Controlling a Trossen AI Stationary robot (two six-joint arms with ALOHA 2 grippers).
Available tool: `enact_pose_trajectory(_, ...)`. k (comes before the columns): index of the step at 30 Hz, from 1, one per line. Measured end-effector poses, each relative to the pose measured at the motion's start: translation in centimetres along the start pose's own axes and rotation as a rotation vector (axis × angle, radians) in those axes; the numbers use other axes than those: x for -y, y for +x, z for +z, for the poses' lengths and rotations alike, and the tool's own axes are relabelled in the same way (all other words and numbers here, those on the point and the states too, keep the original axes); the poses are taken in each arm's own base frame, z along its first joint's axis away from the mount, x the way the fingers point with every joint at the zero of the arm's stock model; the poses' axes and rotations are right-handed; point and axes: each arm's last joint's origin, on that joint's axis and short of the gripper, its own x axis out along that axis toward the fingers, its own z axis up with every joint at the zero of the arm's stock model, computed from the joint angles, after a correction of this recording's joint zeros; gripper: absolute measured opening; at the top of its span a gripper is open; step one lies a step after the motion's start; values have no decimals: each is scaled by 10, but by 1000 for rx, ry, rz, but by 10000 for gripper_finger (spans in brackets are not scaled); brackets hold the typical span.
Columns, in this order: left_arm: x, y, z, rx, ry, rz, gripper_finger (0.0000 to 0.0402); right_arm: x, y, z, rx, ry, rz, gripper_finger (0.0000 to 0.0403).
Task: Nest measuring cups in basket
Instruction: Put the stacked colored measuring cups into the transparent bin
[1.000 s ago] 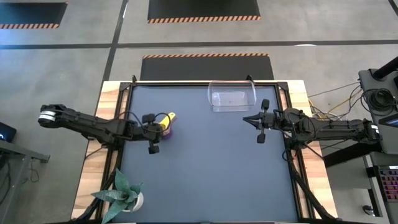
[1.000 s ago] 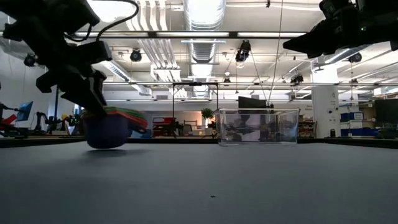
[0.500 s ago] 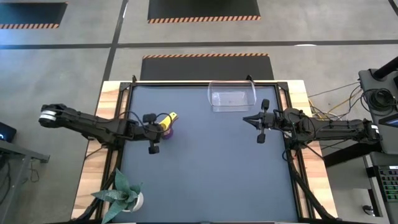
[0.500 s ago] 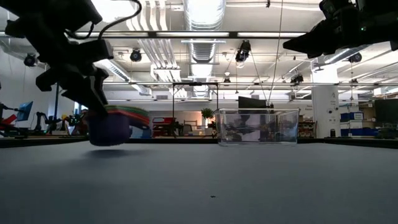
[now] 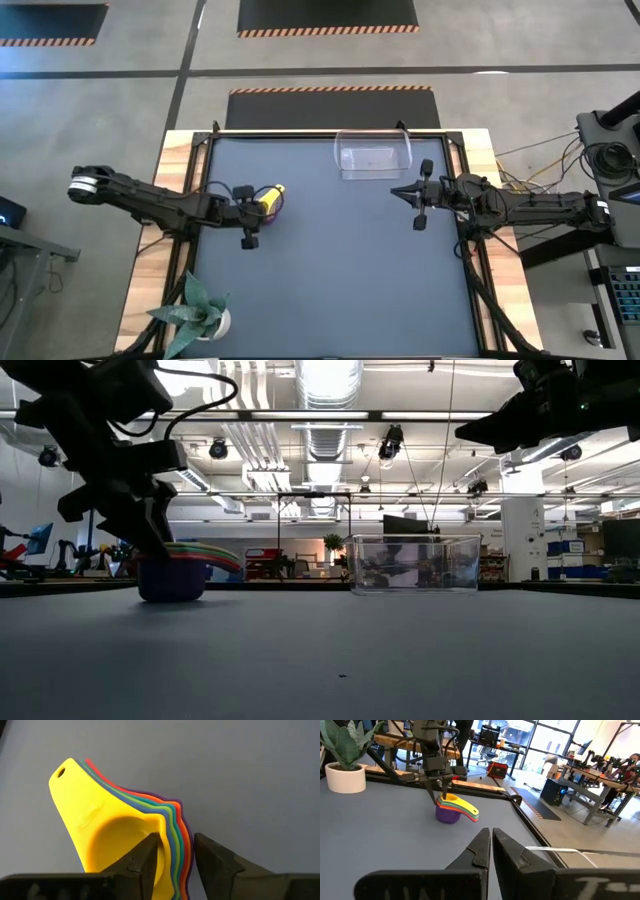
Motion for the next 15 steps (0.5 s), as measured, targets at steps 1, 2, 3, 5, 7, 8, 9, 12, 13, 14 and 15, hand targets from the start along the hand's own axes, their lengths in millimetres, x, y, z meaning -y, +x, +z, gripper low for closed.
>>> enact_pose_trajectory(1,0,0,0,-1,0,0,113,0,0,0,0,0,0,9)
enact_pose_trajectory(2,0,0,0,-1,-2,0,120,0,0,0,0,0,0,9)
enact_pose_trajectory(3,0,0,0,-1,-2,0,126,0,0,0,0,1,0,9)
enact_pose_trajectory(5,-1,-3,2,4,-4,-2,139,0,0,0,2,12,-1,9)
enact_pose_trajectory(7,-1,-6,9,30,-6,-6,152,1,0,1,3,25,-15,9)
enact_pose_trajectory(8,-2,-9,12,43,0,-8,158,1,0,0,1,30,-24,9)
enact_pose_trajectory(9,-2,-11,15,49,12,-9,163,1,0,0,0,31,-27,9)
enact_pose_trajectory(12,-2,-18,23,62,52,-13,174,1,1,1,6,30,-29,9)
enact_pose_trajectory(13,-3,-20,26,70,54,-14,175,1,2,1,12,30,-30,9)
enact_pose_trajectory(14,-3,-23,29,76,54,-15,176,1,3,1,12,29,-30,9)
enact_pose_trajectory(15,-4,-26,32,73,54,-15,177,1,4,2,8,29,-29,9)
